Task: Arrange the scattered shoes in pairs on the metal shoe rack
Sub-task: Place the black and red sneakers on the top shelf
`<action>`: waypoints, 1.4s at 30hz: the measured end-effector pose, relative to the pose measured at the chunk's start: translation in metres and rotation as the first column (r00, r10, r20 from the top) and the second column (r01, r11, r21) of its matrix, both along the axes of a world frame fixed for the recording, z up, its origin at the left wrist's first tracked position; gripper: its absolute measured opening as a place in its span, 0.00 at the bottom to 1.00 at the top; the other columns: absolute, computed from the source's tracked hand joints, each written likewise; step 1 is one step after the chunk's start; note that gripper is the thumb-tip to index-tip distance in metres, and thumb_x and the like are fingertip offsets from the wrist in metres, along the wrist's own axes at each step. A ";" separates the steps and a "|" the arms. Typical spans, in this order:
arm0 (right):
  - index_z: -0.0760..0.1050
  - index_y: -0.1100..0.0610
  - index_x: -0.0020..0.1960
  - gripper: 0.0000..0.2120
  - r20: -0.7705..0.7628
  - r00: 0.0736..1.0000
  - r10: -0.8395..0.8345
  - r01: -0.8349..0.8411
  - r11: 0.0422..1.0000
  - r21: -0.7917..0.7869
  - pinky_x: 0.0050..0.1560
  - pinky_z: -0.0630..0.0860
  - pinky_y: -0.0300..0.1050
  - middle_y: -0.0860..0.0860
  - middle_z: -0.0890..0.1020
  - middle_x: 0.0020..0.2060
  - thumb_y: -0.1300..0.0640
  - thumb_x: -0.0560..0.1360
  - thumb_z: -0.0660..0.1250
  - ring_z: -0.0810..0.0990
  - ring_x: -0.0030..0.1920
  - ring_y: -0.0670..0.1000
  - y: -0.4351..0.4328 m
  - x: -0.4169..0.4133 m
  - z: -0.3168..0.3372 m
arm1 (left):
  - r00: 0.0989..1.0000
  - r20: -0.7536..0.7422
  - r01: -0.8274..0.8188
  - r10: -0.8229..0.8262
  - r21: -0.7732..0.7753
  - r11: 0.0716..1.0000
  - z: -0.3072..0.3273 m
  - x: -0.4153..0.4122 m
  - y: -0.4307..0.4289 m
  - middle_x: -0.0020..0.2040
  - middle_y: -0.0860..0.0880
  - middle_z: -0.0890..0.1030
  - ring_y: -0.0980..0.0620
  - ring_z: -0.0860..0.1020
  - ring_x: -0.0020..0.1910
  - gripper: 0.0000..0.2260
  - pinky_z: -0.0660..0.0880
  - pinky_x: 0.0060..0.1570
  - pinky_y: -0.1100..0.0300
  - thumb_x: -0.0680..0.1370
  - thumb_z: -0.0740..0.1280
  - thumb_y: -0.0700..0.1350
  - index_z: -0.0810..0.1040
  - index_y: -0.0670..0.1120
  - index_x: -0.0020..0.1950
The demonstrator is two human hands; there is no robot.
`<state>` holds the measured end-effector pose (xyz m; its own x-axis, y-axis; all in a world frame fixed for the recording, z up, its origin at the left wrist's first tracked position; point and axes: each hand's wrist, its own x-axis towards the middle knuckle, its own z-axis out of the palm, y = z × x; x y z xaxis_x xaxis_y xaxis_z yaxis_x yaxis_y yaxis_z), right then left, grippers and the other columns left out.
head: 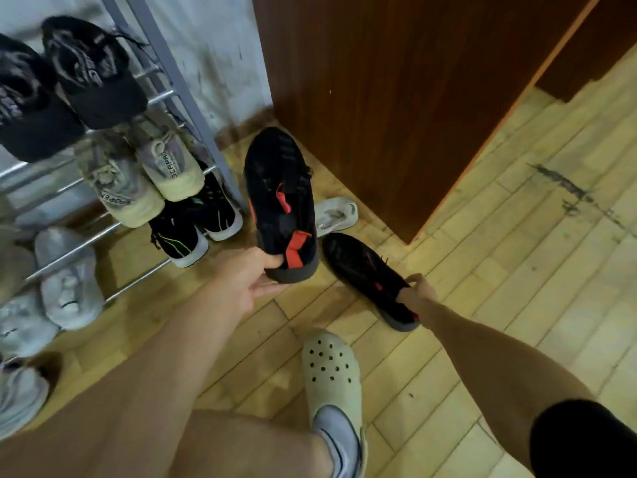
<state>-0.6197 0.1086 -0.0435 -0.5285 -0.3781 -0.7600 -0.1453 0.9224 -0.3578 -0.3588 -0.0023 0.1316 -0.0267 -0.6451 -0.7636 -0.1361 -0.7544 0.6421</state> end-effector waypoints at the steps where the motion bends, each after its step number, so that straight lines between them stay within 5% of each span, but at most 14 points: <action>1: 0.66 0.50 0.66 0.25 -0.011 0.999 -0.036 0.036 0.999 0.000 0.59 0.77 0.57 0.59 0.72 0.61 0.60 0.70 0.65 0.74 0.58 0.62 -0.002 -0.001 -0.007 | 1.000 -0.020 0.001 0.000 0.022 1.000 -0.003 -0.001 -0.001 0.43 0.47 0.79 0.45 0.79 0.45 0.11 0.78 0.37 0.52 0.72 0.70 0.30 0.76 0.42 0.51; 6: 0.63 0.58 0.66 0.26 -0.071 0.995 0.069 -0.063 0.995 0.083 0.54 0.79 0.60 0.60 0.76 0.56 0.59 0.71 0.67 0.77 0.55 0.62 -0.007 -0.002 -0.016 | 0.999 -0.038 -0.007 0.008 0.044 0.999 -0.010 -0.005 -0.007 0.52 0.42 0.78 0.39 0.79 0.53 0.15 0.80 0.46 0.48 0.72 0.70 0.31 0.75 0.40 0.57; 10: 0.74 0.65 0.57 0.16 0.301 0.953 -0.013 -0.019 0.994 0.103 0.43 0.82 0.63 0.61 0.75 0.60 0.69 0.70 0.70 0.77 0.53 0.62 0.000 0.001 0.005 | 0.999 -0.036 0.010 -0.009 0.033 0.999 -0.008 -0.002 -0.007 0.51 0.42 0.81 0.40 0.80 0.53 0.17 0.81 0.41 0.50 0.71 0.71 0.30 0.76 0.39 0.58; 14: 0.77 0.66 0.55 0.13 0.500 0.865 -0.045 0.030 0.999 0.038 0.48 0.81 0.63 0.60 0.74 0.61 0.70 0.71 0.70 0.77 0.54 0.62 0.005 0.010 0.028 | 0.997 -0.074 0.000 0.000 0.001 1.000 0.003 -0.004 0.004 0.45 0.45 0.81 0.42 0.81 0.50 0.16 0.80 0.46 0.50 0.71 0.71 0.31 0.77 0.40 0.57; 16: 0.75 0.69 0.59 0.16 0.513 0.857 -0.047 0.063 0.998 -0.014 0.49 0.81 0.63 0.62 0.75 0.61 0.69 0.71 0.70 0.78 0.57 0.63 0.005 0.016 0.046 | 0.997 -0.075 -0.008 0.007 -0.014 1.000 0.010 -0.004 0.013 0.47 0.45 0.81 0.42 0.81 0.52 0.15 0.80 0.46 0.50 0.71 0.71 0.31 0.77 0.40 0.57; 20: 0.74 0.68 0.57 0.15 0.468 0.881 -0.069 0.164 0.973 -0.165 0.40 0.84 0.55 0.60 0.81 0.49 0.67 0.72 0.71 0.82 0.45 0.58 0.012 0.028 0.086 | 0.998 -0.069 -0.005 0.002 -0.044 0.999 0.019 0.007 0.037 0.54 0.42 0.82 0.42 0.81 0.53 0.12 0.81 0.43 0.51 0.71 0.72 0.31 0.79 0.40 0.52; 24: 0.74 0.67 0.57 0.15 0.488 0.870 -0.068 0.210 0.947 -0.243 0.35 0.83 0.52 0.60 0.80 0.50 0.67 0.72 0.71 0.81 0.46 0.58 0.019 0.034 0.124 | 0.997 -0.067 -0.048 0.041 -0.097 0.994 0.044 0.021 0.049 0.56 0.39 0.82 0.40 0.80 0.56 0.16 0.81 0.47 0.46 0.69 0.73 0.31 0.78 0.37 0.56; 29: 0.75 0.66 0.61 0.17 0.506 0.862 0.009 0.227 0.887 -0.402 0.37 0.83 0.52 0.59 0.82 0.55 0.66 0.73 0.70 0.81 0.51 0.57 0.012 0.047 0.185 | 0.995 -0.077 -0.077 0.063 -0.204 0.976 0.090 0.040 0.065 0.55 0.42 0.83 0.41 0.81 0.54 0.14 0.82 0.35 0.53 0.69 0.73 0.32 0.80 0.39 0.53; 33: 0.76 0.66 0.55 0.10 0.492 0.868 0.066 0.248 0.801 -0.544 0.41 0.83 0.55 0.57 0.83 0.45 0.68 0.73 0.69 0.83 0.45 0.57 0.000 0.066 0.245 | 0.995 -0.084 -0.077 0.054 -0.306 0.949 0.140 0.056 0.070 0.47 0.42 0.83 0.44 0.82 0.45 0.08 0.81 0.38 0.51 0.70 0.72 0.31 0.79 0.39 0.46; 42: 0.73 0.63 0.53 0.11 0.435 0.885 0.166 0.290 0.535 -0.794 0.41 0.83 0.57 0.58 0.81 0.52 0.67 0.73 0.71 0.83 0.49 0.59 -0.063 0.126 0.372 | 0.980 -0.143 -0.195 0.142 -0.513 0.836 0.251 0.115 0.035 0.46 0.43 0.83 0.46 0.82 0.43 0.07 0.79 0.34 0.54 0.72 0.71 0.33 0.78 0.41 0.46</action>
